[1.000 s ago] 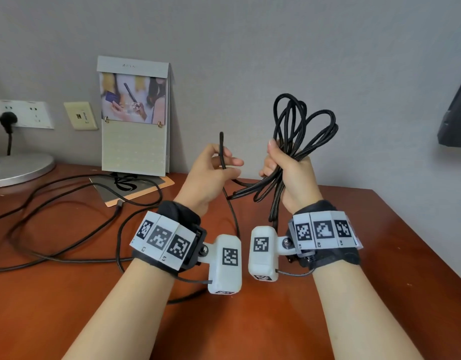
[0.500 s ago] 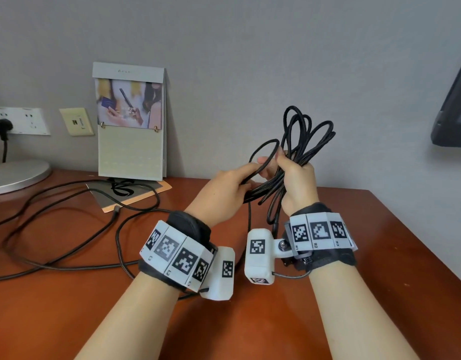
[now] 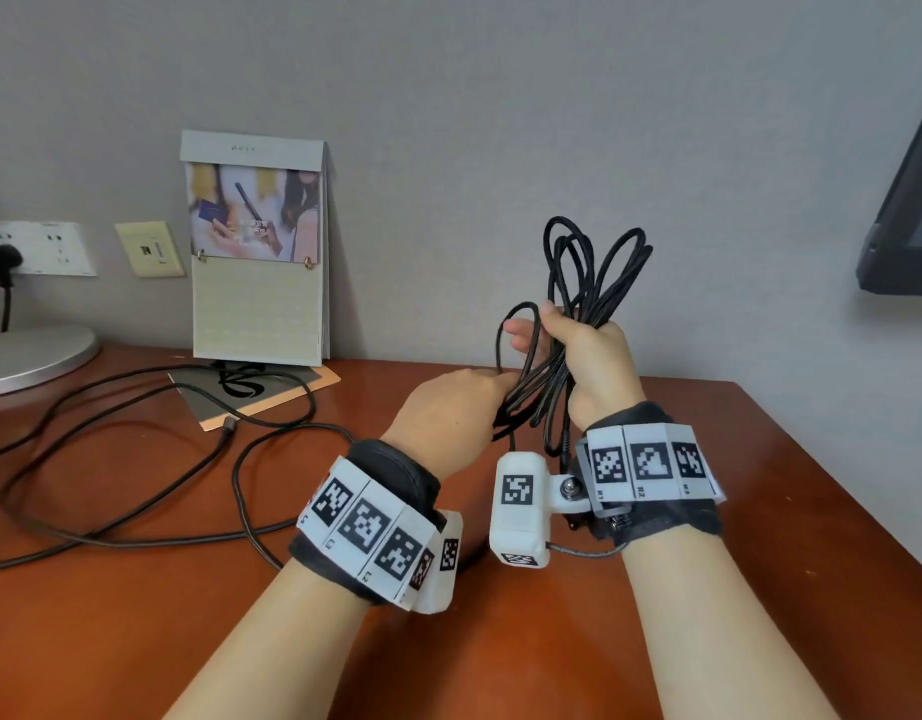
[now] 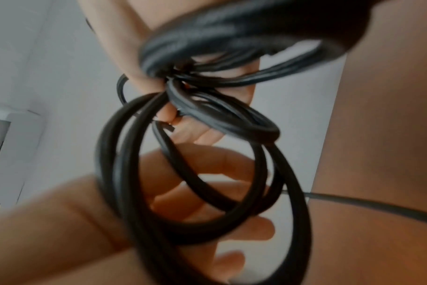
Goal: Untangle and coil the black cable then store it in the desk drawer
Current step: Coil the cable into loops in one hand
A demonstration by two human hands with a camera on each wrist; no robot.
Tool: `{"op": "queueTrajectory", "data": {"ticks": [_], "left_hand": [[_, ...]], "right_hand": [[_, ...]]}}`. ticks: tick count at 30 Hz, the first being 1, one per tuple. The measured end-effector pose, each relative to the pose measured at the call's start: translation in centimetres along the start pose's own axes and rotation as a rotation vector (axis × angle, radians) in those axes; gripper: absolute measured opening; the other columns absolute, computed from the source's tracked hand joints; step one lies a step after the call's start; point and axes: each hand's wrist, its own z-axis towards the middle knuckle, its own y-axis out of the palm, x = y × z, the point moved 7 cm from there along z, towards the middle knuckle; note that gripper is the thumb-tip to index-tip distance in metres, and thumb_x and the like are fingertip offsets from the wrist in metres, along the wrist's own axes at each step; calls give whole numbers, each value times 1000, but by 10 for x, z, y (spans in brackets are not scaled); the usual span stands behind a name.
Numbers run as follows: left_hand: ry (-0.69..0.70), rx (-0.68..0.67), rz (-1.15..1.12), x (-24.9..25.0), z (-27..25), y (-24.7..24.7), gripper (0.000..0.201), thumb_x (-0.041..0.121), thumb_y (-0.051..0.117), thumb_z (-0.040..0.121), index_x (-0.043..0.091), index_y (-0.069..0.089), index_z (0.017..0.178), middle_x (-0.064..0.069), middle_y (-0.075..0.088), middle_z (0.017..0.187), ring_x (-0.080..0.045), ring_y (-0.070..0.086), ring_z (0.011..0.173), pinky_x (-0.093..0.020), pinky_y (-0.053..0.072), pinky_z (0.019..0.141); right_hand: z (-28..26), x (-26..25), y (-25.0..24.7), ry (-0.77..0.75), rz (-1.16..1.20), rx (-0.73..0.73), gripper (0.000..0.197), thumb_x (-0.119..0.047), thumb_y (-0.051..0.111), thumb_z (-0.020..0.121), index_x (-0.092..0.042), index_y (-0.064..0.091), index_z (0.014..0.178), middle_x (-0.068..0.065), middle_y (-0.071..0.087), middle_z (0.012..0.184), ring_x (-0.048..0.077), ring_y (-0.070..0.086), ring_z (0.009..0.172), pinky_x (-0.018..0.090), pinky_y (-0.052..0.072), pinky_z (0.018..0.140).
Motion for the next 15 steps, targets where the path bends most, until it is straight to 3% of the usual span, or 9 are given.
{"op": "queueTrajectory", "data": {"ticks": [6, 9, 11, 13, 15], "left_hand": [[32, -37, -91, 3, -2, -5, 19, 2, 41, 89, 9, 59, 90, -11, 65, 87, -27, 59, 79, -39, 48, 72], [16, -76, -91, 1, -2, -4, 18, 2, 43, 89, 10, 58, 83, -11, 65, 86, -27, 59, 77, -40, 49, 72], [16, -84, -139, 0, -2, -3, 20, 4, 44, 88, 12, 55, 74, -10, 65, 81, -27, 57, 72, -40, 48, 68], [-10, -31, -177, -5, -1, -6, 23, 4, 44, 88, 15, 54, 71, -8, 64, 79, -27, 56, 70, -37, 46, 65], [-93, 119, -205, -19, -2, -16, 24, 3, 42, 86, 12, 63, 79, -8, 66, 82, -29, 58, 75, -38, 49, 69]], "right_hand": [[3, 7, -6, 45, 90, 49, 17, -12, 57, 92, -7, 60, 76, 0, 62, 54, 12, 57, 49, 30, 51, 65], [2, 11, -2, 108, 138, -4, 19, -13, 55, 93, -9, 56, 75, -1, 56, 51, 11, 51, 44, 28, 48, 60], [1, 15, 5, 158, 168, -55, 22, -15, 53, 95, -13, 48, 73, -4, 47, 45, 10, 42, 39, 27, 40, 55], [2, 17, 8, 164, 171, -69, 24, -18, 53, 94, -16, 44, 72, -6, 40, 43, 11, 34, 40, 27, 33, 55], [3, 15, 10, 135, 144, -66, 24, -20, 56, 93, -16, 46, 72, -6, 38, 43, 11, 31, 43, 27, 31, 55]]}}
